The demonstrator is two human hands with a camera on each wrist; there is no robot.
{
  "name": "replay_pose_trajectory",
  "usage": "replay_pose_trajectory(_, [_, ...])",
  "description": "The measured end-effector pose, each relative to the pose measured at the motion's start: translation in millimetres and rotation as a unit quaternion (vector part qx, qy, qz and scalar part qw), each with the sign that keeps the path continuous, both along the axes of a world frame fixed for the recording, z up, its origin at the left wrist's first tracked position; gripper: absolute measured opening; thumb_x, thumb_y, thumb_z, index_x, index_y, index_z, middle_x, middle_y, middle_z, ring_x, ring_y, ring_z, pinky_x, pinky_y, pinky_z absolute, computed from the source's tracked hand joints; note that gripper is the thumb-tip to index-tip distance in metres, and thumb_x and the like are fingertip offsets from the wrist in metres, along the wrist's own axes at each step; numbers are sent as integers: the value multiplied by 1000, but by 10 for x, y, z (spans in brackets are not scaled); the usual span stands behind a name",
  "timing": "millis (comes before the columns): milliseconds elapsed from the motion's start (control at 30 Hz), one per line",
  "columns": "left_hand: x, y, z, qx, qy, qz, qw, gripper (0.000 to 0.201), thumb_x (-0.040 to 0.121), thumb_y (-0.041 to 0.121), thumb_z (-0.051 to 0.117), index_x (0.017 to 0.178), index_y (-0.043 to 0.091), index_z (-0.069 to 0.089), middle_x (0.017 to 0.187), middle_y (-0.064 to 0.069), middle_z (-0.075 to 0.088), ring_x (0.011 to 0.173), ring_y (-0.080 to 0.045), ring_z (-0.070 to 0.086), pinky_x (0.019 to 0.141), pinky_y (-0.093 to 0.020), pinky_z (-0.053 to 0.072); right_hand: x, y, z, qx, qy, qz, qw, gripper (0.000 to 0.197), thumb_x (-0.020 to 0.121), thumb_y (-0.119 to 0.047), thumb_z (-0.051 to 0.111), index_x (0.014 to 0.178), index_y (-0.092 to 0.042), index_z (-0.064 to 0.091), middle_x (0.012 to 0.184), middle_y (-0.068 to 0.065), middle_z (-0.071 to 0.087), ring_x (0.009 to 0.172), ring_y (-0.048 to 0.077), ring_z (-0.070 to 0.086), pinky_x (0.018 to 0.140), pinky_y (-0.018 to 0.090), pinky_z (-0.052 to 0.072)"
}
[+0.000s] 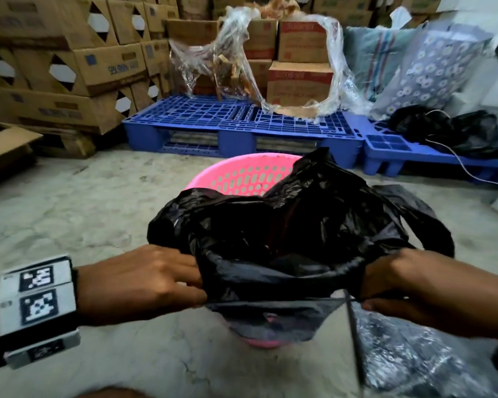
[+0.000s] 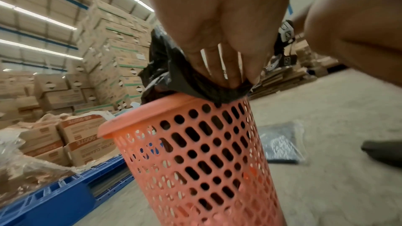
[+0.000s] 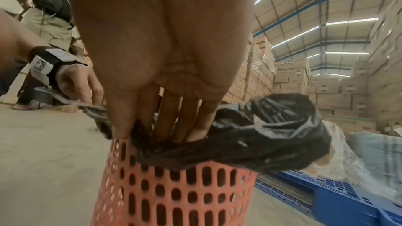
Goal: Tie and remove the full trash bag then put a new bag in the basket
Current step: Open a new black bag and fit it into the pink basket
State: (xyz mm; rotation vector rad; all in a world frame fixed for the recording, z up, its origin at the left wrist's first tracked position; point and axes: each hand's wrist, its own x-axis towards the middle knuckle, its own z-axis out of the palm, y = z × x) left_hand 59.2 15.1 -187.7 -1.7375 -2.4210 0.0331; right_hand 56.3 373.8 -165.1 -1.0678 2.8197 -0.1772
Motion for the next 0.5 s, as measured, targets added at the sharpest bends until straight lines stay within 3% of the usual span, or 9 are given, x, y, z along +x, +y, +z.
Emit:
replay_pose_trajectory(33, [-12, -8, 20, 11, -29, 20, 999, 15, 92, 23, 51, 93, 19, 65, 89, 5, 68, 82, -15, 63, 62, -26, 51, -124, 61, 41, -59, 19, 33, 998, 38, 88, -57, 39, 79, -25, 57, 80, -13, 61, 75, 4, 58, 63, 26, 47])
replay_pose_trajectory(67, [-45, -40, 12, 33, -70, 42, 996, 14, 91, 25, 54, 95, 19, 66, 91, 6, 69, 84, -12, 64, 67, -23, 51, 16, 57, -183, -11, 32, 27, 999, 40, 87, -60, 37, 81, -27, 58, 81, -14, 62, 74, 2, 59, 63, 25, 49])
replay_pose_trajectory(167, [-152, -95, 59, 150, -191, 122, 962, 17, 85, 30, 61, 89, 18, 71, 86, 8, 73, 81, -4, 68, 71, -14, 50, -34, 124, -154, -69, -47, 11, 996, 40, 82, -66, 38, 77, -35, 63, 81, -15, 67, 72, 0, 63, 65, 26, 54])
replay_pose_trajectory(233, [-243, -143, 71, 260, -281, 204, 901, 21, 74, 35, 66, 79, 16, 75, 76, 2, 76, 72, -10, 71, 68, -15, 53, -89, 173, -138, -117, -108, -35, 987, 32, 77, -68, 45, 73, -44, 65, 81, -16, 71, 71, 2, 67, 66, 26, 55])
replay_pose_trajectory(267, [-275, -162, 64, 317, -339, 242, 852, 24, 67, 34, 69, 75, 13, 76, 74, -3, 77, 71, -15, 72, 67, -17, 55, -116, 204, -150, -138, -120, -49, 982, 33, 76, -70, 48, 73, -42, 67, 78, -14, 73, 69, 3, 67, 66, 29, 56])
replay_pose_trajectory(333, [-348, -195, 24, 405, -409, 285, 767, 16, 63, 19, 74, 71, 5, 76, 71, -13, 77, 69, -24, 73, 64, -21, 58, -161, 229, -154, -188, -171, -80, 964, 41, 72, -69, 57, 73, -31, 72, 69, -8, 72, 61, 9, 63, 61, 31, 55])
replay_pose_trajectory(367, [-374, -210, 11, 436, -413, 296, 743, 7, 66, 8, 73, 70, 3, 76, 70, -15, 76, 69, -28, 73, 62, -21, 58, -170, 234, -162, -204, -207, -98, 952, 43, 70, -65, 62, 73, -24, 73, 65, -5, 70, 59, 11, 59, 59, 29, 53])
replay_pose_trajectory(433, [-379, -234, -8, 460, -345, 309, 758, 6, 68, 7, 72, 71, 4, 76, 71, -11, 77, 71, -26, 72, 64, -21, 58, -190, 274, -101, -273, -242, -135, 921, 44, 63, -57, 72, 73, -14, 76, 64, 2, 73, 59, 14, 64, 57, 25, 53])
replay_pose_trajectory(500, [-347, -237, -15, 406, -194, 295, 843, 18, 70, 27, 68, 76, 11, 76, 73, 1, 76, 70, -13, 71, 66, -20, 55, -219, 307, -28, -304, -222, -173, 910, 58, 51, -64, 77, 77, -12, 76, 69, 10, 76, 59, 19, 70, 57, 24, 57])
